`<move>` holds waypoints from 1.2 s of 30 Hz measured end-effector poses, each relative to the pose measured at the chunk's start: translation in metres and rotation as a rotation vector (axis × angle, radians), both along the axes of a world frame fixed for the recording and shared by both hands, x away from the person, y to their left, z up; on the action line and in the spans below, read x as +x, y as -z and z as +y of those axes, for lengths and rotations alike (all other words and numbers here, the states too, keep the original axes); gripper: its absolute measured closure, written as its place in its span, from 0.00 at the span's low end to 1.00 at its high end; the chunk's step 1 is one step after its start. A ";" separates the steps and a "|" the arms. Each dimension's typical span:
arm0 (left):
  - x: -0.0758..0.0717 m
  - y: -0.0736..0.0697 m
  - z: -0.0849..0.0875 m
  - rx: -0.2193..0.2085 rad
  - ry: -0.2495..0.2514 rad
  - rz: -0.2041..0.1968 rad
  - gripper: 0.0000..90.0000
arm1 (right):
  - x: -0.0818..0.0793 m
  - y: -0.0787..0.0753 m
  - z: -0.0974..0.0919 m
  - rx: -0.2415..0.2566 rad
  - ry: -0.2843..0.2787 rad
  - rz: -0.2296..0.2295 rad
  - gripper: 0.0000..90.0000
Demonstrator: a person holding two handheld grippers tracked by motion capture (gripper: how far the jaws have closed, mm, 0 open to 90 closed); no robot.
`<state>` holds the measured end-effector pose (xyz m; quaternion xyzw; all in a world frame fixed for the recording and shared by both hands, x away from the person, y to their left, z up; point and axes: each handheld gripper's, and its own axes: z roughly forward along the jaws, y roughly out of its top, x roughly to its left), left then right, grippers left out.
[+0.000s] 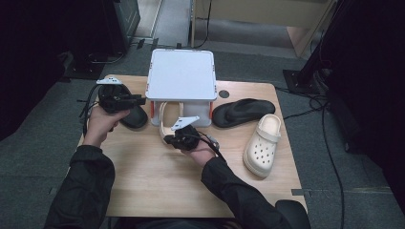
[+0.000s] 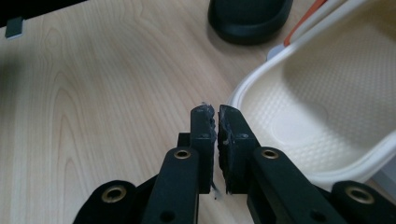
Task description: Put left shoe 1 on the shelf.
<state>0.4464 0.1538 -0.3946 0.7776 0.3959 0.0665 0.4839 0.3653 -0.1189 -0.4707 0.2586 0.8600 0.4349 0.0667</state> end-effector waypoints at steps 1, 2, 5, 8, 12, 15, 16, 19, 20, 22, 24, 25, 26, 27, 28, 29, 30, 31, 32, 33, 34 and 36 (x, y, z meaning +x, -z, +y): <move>0.000 0.000 -0.001 0.000 0.001 0.000 0.72 | 0.000 0.000 0.000 0.000 0.000 0.000 0.94; 0.000 0.000 -0.001 0.002 0.003 -0.003 0.71 | 0.001 -0.001 0.000 0.012 0.004 0.015 0.92; 0.000 0.000 0.000 -0.003 0.002 0.000 0.71 | -0.001 -0.002 -0.002 0.012 0.001 0.018 0.92; 0.000 0.000 -0.001 0.002 0.005 -0.008 0.72 | -0.010 0.003 -0.014 -0.007 -0.005 0.029 0.93; -0.003 -0.004 0.000 -0.011 0.015 -0.013 0.72 | -0.015 0.007 -0.028 -0.012 0.027 0.002 0.94; -0.007 -0.012 0.000 -0.049 0.021 -0.029 0.72 | -0.013 0.002 -0.036 0.028 0.044 0.013 0.94; -0.008 -0.015 0.000 -0.046 0.024 -0.039 0.72 | -0.012 0.001 -0.036 0.028 0.046 0.010 0.94; -0.011 -0.022 -0.004 -0.059 0.022 -0.082 0.77 | -0.012 0.001 -0.035 0.026 0.037 0.014 0.97; -0.010 -0.023 -0.005 -0.071 0.018 -0.082 0.78 | -0.013 0.001 -0.034 0.024 0.033 0.014 0.99; -0.008 -0.020 -0.009 -0.061 0.013 -0.078 0.80 | -0.012 0.002 -0.031 0.018 0.025 0.026 1.00; -0.005 -0.017 -0.012 -0.039 0.010 -0.071 0.83 | -0.011 0.005 -0.028 -0.002 0.021 0.034 1.00; -0.005 -0.016 -0.012 -0.035 0.010 -0.072 0.83 | -0.011 0.006 -0.027 -0.008 0.019 0.039 1.00; -0.004 -0.016 -0.011 -0.039 0.008 -0.072 0.83 | -0.010 0.007 -0.026 -0.018 0.014 0.042 1.00; -0.004 -0.016 -0.011 -0.042 0.005 -0.075 0.83 | -0.009 0.008 -0.025 -0.023 0.012 0.036 1.00; -0.005 -0.017 -0.010 -0.046 -0.002 -0.084 0.84 | -0.008 0.008 -0.024 -0.026 0.016 0.037 1.00; -0.005 -0.018 -0.011 -0.057 -0.001 -0.093 0.84 | -0.007 0.009 -0.024 -0.023 0.018 0.036 1.00; -0.006 -0.019 -0.011 -0.076 0.007 -0.103 0.84 | -0.006 0.009 -0.023 -0.024 0.022 0.038 1.00; -0.005 -0.020 -0.013 -0.082 0.011 -0.102 0.85 | -0.005 0.009 -0.023 -0.027 0.021 0.040 1.00; -0.003 -0.020 -0.015 -0.062 0.014 -0.086 0.86 | -0.003 0.009 -0.022 -0.024 0.024 0.045 1.00; -0.002 -0.021 -0.016 -0.055 0.016 -0.087 0.87 | -0.002 0.009 -0.023 -0.024 0.022 0.041 1.00; -0.001 -0.023 -0.018 -0.042 0.014 -0.081 0.89 | -0.001 0.009 -0.022 -0.022 0.021 0.048 1.00; 0.001 -0.026 -0.022 -0.013 0.012 -0.074 0.90 | -0.001 0.008 -0.022 -0.029 0.020 0.048 1.00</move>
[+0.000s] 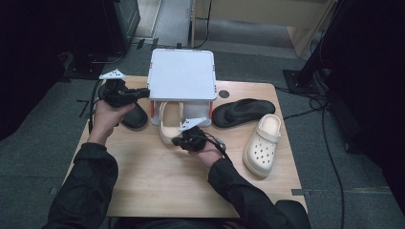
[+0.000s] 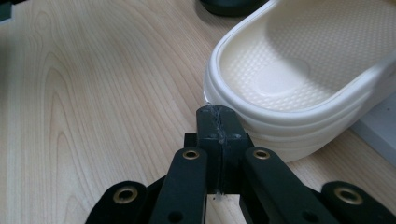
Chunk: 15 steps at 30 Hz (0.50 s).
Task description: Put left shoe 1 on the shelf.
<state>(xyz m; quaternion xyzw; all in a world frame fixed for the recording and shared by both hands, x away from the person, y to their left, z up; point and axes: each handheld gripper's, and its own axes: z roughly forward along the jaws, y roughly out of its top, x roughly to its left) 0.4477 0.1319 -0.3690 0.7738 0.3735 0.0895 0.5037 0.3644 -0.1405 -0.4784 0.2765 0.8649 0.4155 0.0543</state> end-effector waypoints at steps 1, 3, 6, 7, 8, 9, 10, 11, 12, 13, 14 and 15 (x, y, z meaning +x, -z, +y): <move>0.000 0.000 0.000 0.000 0.000 0.000 0.90 | 0.000 0.000 0.000 0.000 0.000 0.000 1.00; 0.003 0.001 -0.001 -0.023 -0.009 0.018 0.91 | 0.001 -0.002 0.001 -0.003 -0.009 -0.006 1.00; 0.001 0.001 -0.003 -0.007 -0.004 0.011 0.94 | 0.002 -0.004 0.002 -0.003 -0.015 -0.007 1.00; 0.001 0.001 -0.003 -0.005 0.001 0.012 0.95 | 0.003 -0.005 0.003 -0.005 -0.014 -0.009 1.00; 0.001 0.001 -0.003 -0.006 0.001 0.014 0.95 | 0.003 -0.005 0.003 -0.010 -0.009 -0.018 1.00; 0.001 0.001 -0.003 -0.009 -0.001 0.017 0.96 | 0.004 -0.005 0.004 -0.007 -0.009 -0.026 1.00; 0.002 0.001 -0.003 -0.012 -0.002 0.021 0.96 | 0.005 -0.005 0.005 -0.003 -0.003 -0.022 1.00; 0.002 0.001 -0.003 -0.011 -0.003 0.019 0.96 | 0.007 -0.006 0.005 0.000 -0.003 -0.026 1.00; 0.001 0.001 -0.003 -0.009 -0.002 0.017 0.96 | 0.009 -0.006 0.005 0.006 -0.003 -0.027 1.00; 0.001 0.001 -0.003 -0.008 -0.001 0.016 0.96 | 0.011 -0.006 0.006 0.006 -0.003 -0.027 1.00; 0.001 0.001 -0.003 -0.005 -0.003 0.014 0.96 | 0.013 -0.006 0.007 0.004 -0.001 -0.027 1.00; 0.001 0.001 -0.003 -0.002 -0.002 0.012 0.96 | 0.016 -0.006 0.009 0.006 -0.003 -0.030 1.00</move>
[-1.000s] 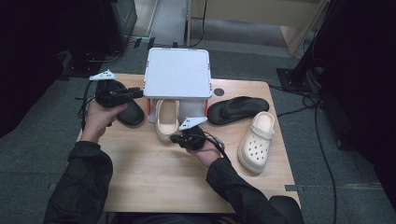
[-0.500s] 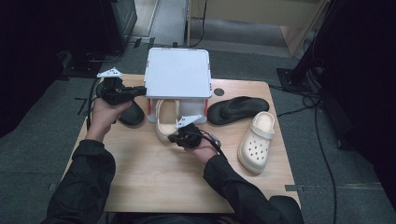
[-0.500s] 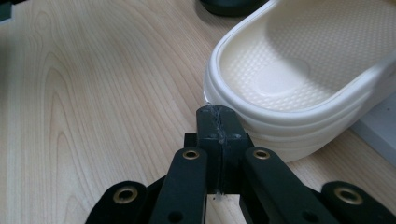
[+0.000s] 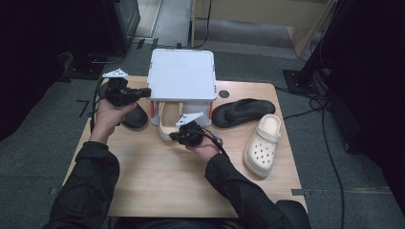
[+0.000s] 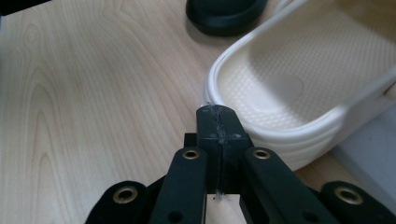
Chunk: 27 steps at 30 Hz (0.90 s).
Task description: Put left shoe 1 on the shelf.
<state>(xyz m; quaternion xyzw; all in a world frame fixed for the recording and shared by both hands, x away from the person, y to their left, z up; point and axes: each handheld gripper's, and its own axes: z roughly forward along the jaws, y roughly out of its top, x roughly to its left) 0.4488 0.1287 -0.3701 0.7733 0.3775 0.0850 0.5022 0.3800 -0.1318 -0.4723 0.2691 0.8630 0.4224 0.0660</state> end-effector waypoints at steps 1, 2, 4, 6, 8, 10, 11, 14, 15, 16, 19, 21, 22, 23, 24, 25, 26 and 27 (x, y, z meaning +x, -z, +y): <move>0.000 0.000 0.000 0.002 0.001 -0.002 0.96 | 0.002 0.000 0.001 0.013 -0.013 0.000 1.00; 0.000 0.000 0.000 0.000 0.001 0.000 0.96 | 0.004 0.000 0.003 0.006 -0.001 -0.005 1.00; 0.000 0.000 0.000 -0.003 0.001 0.002 0.96 | 0.008 0.001 0.006 -0.013 0.010 -0.034 1.00; 0.000 0.000 0.000 -0.006 0.001 0.002 0.96 | 0.012 0.002 0.006 0.010 0.003 -0.021 1.00; 0.000 0.000 0.000 -0.008 0.001 0.004 0.96 | 0.014 0.001 0.008 0.003 0.006 -0.038 1.00; 0.000 0.000 0.001 -0.010 0.001 0.006 0.96 | 0.017 0.002 0.011 -0.006 0.015 -0.066 0.99; 0.000 0.000 0.001 -0.009 0.000 0.005 0.96 | 0.018 0.003 0.011 -0.001 0.019 -0.061 0.99; 0.000 0.000 0.000 -0.007 0.005 0.005 0.96 | 0.023 0.006 0.009 0.039 0.016 -0.045 0.99; 0.000 0.000 0.000 -0.006 0.004 0.005 0.96 | 0.024 0.007 0.009 0.043 0.012 -0.041 0.99; 0.000 0.000 0.000 -0.007 0.004 0.006 0.95 | 0.024 0.007 0.008 0.047 0.010 -0.043 0.99; -0.001 0.000 0.000 -0.009 0.004 0.006 0.94 | 0.024 0.006 0.010 0.044 0.027 -0.049 0.91; -0.002 -0.001 0.001 -0.011 0.003 0.012 0.91 | 0.024 0.006 0.009 0.055 0.030 -0.021 0.91; -0.002 -0.002 0.001 -0.009 0.004 0.011 0.89 | 0.023 0.005 0.008 0.063 0.030 -0.004 0.91; -0.003 -0.002 0.002 -0.009 0.002 0.014 0.86 | 0.022 0.003 0.007 0.066 0.031 0.012 0.91; -0.004 -0.003 0.003 -0.015 0.000 0.021 0.84 | 0.020 0.002 0.005 0.068 0.028 0.012 0.91; -0.004 -0.003 0.003 -0.015 0.000 0.021 0.81 | 0.020 0.002 0.005 0.068 0.028 0.012 0.91; -0.005 -0.004 0.004 -0.017 0.001 0.032 0.81 | 0.018 0.000 0.002 0.072 0.025 0.020 0.91; -0.007 -0.005 0.004 -0.012 0.007 0.036 0.78 | 0.013 -0.006 -0.006 0.076 0.026 0.024 0.88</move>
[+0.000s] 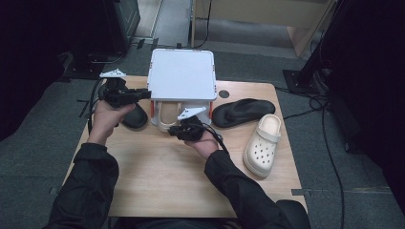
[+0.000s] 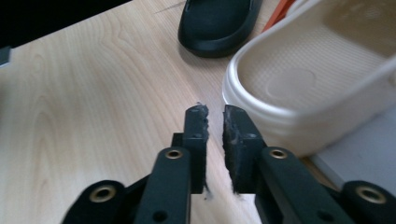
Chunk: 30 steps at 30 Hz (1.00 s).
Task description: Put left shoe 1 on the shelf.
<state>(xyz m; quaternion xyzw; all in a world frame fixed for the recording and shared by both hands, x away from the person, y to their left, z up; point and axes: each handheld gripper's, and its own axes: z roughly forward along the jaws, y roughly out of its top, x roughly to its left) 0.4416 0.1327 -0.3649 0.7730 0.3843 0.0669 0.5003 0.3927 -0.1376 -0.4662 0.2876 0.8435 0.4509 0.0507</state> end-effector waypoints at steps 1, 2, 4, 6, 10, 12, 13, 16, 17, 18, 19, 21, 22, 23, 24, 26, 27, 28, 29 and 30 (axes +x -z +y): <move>-0.002 -0.001 -0.001 0.006 0.000 -0.002 0.77 | -0.002 -0.002 -0.003 0.003 0.001 0.000 0.88; -0.004 -0.002 -0.001 0.010 0.003 0.000 0.76 | -0.004 -0.004 -0.008 0.011 0.003 -0.005 0.87; -0.010 -0.004 -0.002 0.013 0.006 -0.006 0.73 | -0.010 -0.009 -0.019 0.020 0.007 -0.004 0.86; -0.015 -0.006 -0.002 -0.002 0.011 -0.003 0.72 | -0.016 -0.013 -0.029 0.021 0.014 -0.007 0.84; -0.025 -0.005 -0.004 0.010 0.011 -0.001 0.70 | -0.027 -0.023 -0.050 0.030 0.028 -0.022 0.83; -0.030 -0.003 -0.006 0.017 0.011 0.000 0.68 | -0.032 -0.028 -0.060 0.029 0.034 -0.033 0.81; -0.032 -0.002 -0.006 0.016 0.012 0.004 0.68 | -0.033 -0.030 -0.065 0.027 0.035 -0.033 0.81; -0.039 0.003 -0.008 0.022 0.006 0.010 0.66 | -0.036 -0.034 -0.080 0.030 0.049 -0.038 0.78; -0.041 0.006 -0.009 0.026 0.006 0.010 0.65 | -0.036 -0.034 -0.085 0.029 0.054 -0.036 0.78; -0.043 0.007 -0.009 0.033 0.009 0.015 0.65 | -0.037 -0.035 -0.089 0.029 0.058 -0.035 0.77; -0.043 0.007 -0.009 0.033 0.009 0.015 0.65 | -0.037 -0.035 -0.094 0.032 0.062 -0.038 0.77; -0.048 0.013 -0.011 0.036 0.013 0.019 0.63 | -0.039 -0.036 -0.103 0.040 0.072 -0.038 0.76; -0.050 0.015 -0.012 0.037 0.011 0.020 0.63 | -0.039 -0.036 -0.107 0.037 0.078 -0.042 0.76; -0.052 0.017 -0.013 0.040 0.014 0.025 0.63 | -0.040 -0.036 -0.112 0.035 0.086 -0.043 0.76; -0.054 0.019 -0.014 0.043 0.017 0.025 0.62 | -0.040 -0.036 -0.116 0.036 0.088 -0.044 0.76; -0.059 0.023 -0.016 0.044 0.015 0.022 0.61 | -0.042 -0.035 -0.126 0.034 0.107 -0.058 0.76; -0.061 0.025 -0.016 0.045 0.018 0.023 0.60 | -0.042 -0.036 -0.132 0.038 0.113 -0.053 0.75; -0.062 0.027 -0.017 0.043 0.020 0.030 0.59 | -0.043 -0.036 -0.137 0.040 0.125 -0.052 0.75; -0.064 0.030 -0.018 0.044 0.021 0.029 0.59 | -0.043 -0.037 -0.143 0.042 0.134 -0.057 0.75; -0.066 0.032 -0.018 0.047 0.025 0.029 0.58 | -0.044 -0.038 -0.148 0.038 0.144 -0.061 0.75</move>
